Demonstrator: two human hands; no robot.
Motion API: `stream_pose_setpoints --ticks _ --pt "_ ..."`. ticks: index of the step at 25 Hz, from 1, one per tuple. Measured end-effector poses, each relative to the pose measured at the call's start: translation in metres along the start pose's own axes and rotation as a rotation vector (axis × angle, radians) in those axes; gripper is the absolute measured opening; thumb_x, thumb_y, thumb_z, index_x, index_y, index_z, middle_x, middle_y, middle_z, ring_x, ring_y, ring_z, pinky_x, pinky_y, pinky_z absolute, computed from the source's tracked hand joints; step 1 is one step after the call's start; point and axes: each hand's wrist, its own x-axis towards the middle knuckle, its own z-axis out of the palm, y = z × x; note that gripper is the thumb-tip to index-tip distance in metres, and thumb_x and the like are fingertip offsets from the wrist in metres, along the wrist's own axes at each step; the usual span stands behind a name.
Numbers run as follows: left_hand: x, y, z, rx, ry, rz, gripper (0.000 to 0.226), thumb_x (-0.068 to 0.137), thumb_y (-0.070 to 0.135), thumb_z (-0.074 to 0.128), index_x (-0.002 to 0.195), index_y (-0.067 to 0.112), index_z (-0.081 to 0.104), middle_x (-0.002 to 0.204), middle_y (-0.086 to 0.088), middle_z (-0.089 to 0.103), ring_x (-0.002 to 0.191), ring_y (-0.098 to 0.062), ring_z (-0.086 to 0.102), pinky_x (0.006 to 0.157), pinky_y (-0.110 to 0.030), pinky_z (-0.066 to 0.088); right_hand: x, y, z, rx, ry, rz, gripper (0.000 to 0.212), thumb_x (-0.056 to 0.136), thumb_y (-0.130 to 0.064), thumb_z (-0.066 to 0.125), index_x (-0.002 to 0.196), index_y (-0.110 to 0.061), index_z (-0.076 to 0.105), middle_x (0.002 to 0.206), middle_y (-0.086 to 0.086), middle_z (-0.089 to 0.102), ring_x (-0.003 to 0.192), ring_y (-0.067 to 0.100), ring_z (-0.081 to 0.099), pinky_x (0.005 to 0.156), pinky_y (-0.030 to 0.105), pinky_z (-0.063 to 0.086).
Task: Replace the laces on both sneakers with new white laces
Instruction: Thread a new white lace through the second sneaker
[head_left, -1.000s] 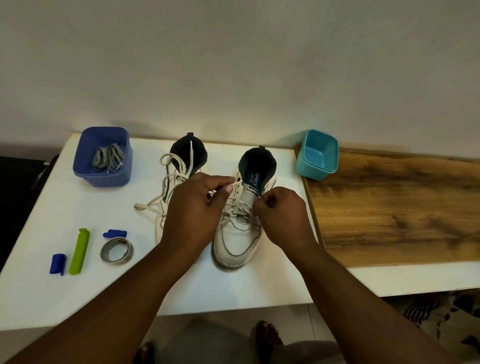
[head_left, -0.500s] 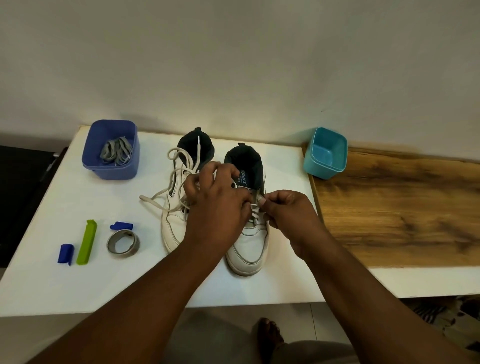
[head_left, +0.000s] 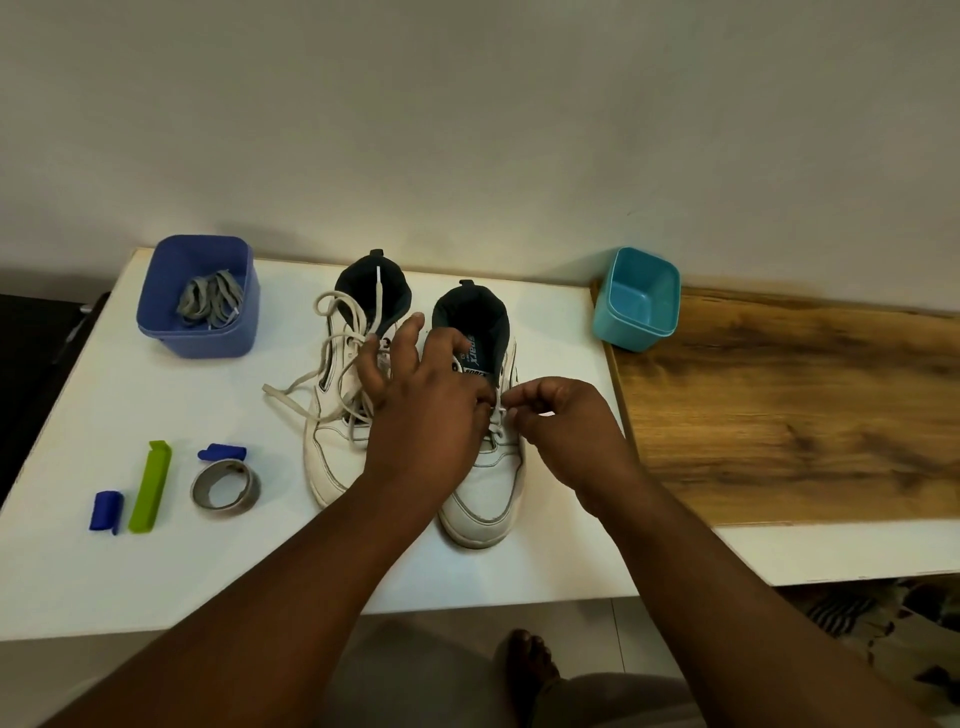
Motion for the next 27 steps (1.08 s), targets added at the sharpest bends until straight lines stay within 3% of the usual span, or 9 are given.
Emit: stream_pose_setpoints --ticks 3,7,11,15,18,21,23,25,27 --pt "0.000 0.000 0.003 -0.061 -0.016 -0.029 0.003 0.082 0.038 0.073 0.084 0.039 0.076 0.142 0.007 0.051 0.149 -0.033 0.022 0.117 -0.063 0.010 0.001 0.004 0.000 -0.068 0.037 -0.071 0.012 0.086 -0.011 0.078 0.090 -0.022 0.079 0.085 -0.008 0.074 0.080 0.004 0.069 0.075 0.021 0.055" --pt "0.000 -0.002 -0.002 -0.020 -0.092 -0.012 0.025 0.087 0.054 0.056 0.095 0.041 0.076 0.153 0.008 0.043 0.152 -0.030 0.017 0.119 -0.061 0.004 0.004 0.003 0.000 -0.252 0.033 -0.114 0.013 0.096 -0.019 0.068 0.084 -0.023 0.074 0.085 -0.008 0.072 0.080 0.008 0.068 0.072 0.026 0.053" --pt "0.002 -0.007 -0.020 0.008 -0.215 -0.012 0.063 0.076 0.086 0.035 0.105 0.044 0.072 0.157 0.009 0.035 0.152 -0.023 0.017 0.118 -0.062 -0.005 0.010 -0.004 -0.020 0.140 0.160 0.041 0.019 0.101 -0.011 0.053 0.088 -0.018 0.065 0.093 0.003 0.072 0.074 0.014 0.068 0.065 0.027 0.051" --pt "0.002 -0.010 -0.021 0.044 -0.246 0.019 0.074 0.066 0.092 0.033 0.110 0.043 0.069 0.159 0.008 0.033 0.151 -0.021 0.021 0.118 -0.066 -0.005 0.001 -0.003 -0.014 -0.315 0.029 -0.206 0.007 0.093 -0.024 0.074 0.089 -0.029 0.071 0.088 -0.011 0.070 0.075 0.004 0.063 0.068 0.021 0.046" --pt "0.001 -0.011 -0.019 0.083 -0.242 0.031 0.072 0.065 0.091 0.040 0.113 0.044 0.067 0.159 0.007 0.034 0.152 -0.023 0.018 0.116 -0.068 -0.001 0.003 0.004 -0.003 -0.412 -0.004 -0.209 0.017 0.097 -0.024 0.067 0.081 -0.030 0.064 0.084 -0.011 0.066 0.077 0.004 0.061 0.068 0.024 0.044" --pt "0.002 -0.012 -0.020 0.060 -0.258 0.009 0.068 0.066 0.090 0.050 0.114 0.045 0.066 0.154 0.010 0.037 0.154 -0.020 0.013 0.116 -0.067 -0.004 0.019 0.003 -0.027 0.038 0.264 -0.011 0.014 0.102 -0.016 0.056 0.089 -0.015 0.063 0.083 -0.001 0.065 0.073 0.015 0.067 0.067 0.031 0.051" --pt "0.001 -0.013 -0.020 0.053 -0.257 0.002 0.068 0.064 0.090 0.053 0.113 0.045 0.066 0.152 0.010 0.039 0.154 -0.020 0.011 0.116 -0.067 -0.007 0.028 0.004 -0.051 0.466 0.601 0.159 0.011 0.100 -0.013 0.054 0.102 -0.009 0.064 0.090 0.007 0.065 0.078 0.021 0.066 0.066 0.034 0.052" --pt "0.000 -0.015 -0.021 0.059 -0.255 0.006 0.068 0.063 0.089 0.055 0.113 0.044 0.065 0.152 0.010 0.039 0.155 -0.020 0.008 0.116 -0.066 -0.010 0.028 0.008 -0.059 0.466 0.873 0.156 0.013 0.098 -0.016 0.055 0.110 -0.017 0.062 0.109 0.008 0.065 0.095 0.022 0.064 0.078 0.035 0.055" --pt "0.001 -0.017 -0.022 0.071 -0.252 0.025 0.068 0.063 0.089 0.056 0.112 0.043 0.065 0.151 0.010 0.040 0.155 -0.021 0.006 0.116 -0.065 -0.012 0.022 0.007 -0.047 0.108 0.791 -0.044 0.023 0.097 -0.017 0.061 0.119 -0.025 0.061 0.124 0.006 0.061 0.111 0.021 0.060 0.095 0.038 0.053"
